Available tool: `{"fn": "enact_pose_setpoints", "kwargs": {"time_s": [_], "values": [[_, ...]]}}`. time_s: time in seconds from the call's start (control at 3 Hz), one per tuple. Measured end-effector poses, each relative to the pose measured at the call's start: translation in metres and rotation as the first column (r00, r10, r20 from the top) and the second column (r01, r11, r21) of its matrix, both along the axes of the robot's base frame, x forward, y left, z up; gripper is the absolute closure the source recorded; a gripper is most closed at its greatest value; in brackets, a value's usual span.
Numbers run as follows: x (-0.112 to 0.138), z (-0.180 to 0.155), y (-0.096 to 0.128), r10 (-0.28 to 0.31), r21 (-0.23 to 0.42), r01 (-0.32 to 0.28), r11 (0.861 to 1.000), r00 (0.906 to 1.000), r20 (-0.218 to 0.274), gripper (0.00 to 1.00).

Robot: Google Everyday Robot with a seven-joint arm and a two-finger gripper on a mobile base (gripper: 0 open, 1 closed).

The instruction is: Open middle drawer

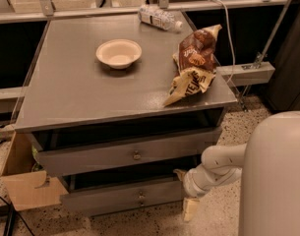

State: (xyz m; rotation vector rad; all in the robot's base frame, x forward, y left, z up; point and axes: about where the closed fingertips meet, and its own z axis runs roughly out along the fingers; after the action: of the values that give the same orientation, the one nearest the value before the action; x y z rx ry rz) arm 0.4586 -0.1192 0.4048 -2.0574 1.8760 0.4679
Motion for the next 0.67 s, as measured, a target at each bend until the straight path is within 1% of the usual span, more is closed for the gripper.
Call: {"fn": "enact_pose_setpoints", "kwargs": {"time_s": [0.33, 0.67], "values": [[-0.017, 0.007, -0.006, 0.005, -0.017, -0.006, 1.0, 0.9981, -0.062, 0.0], [-0.028, 0.009, -0.009, 0.014, -0.037, -0.019, 0.999, 0.9925, -0.121, 0.0]]}}
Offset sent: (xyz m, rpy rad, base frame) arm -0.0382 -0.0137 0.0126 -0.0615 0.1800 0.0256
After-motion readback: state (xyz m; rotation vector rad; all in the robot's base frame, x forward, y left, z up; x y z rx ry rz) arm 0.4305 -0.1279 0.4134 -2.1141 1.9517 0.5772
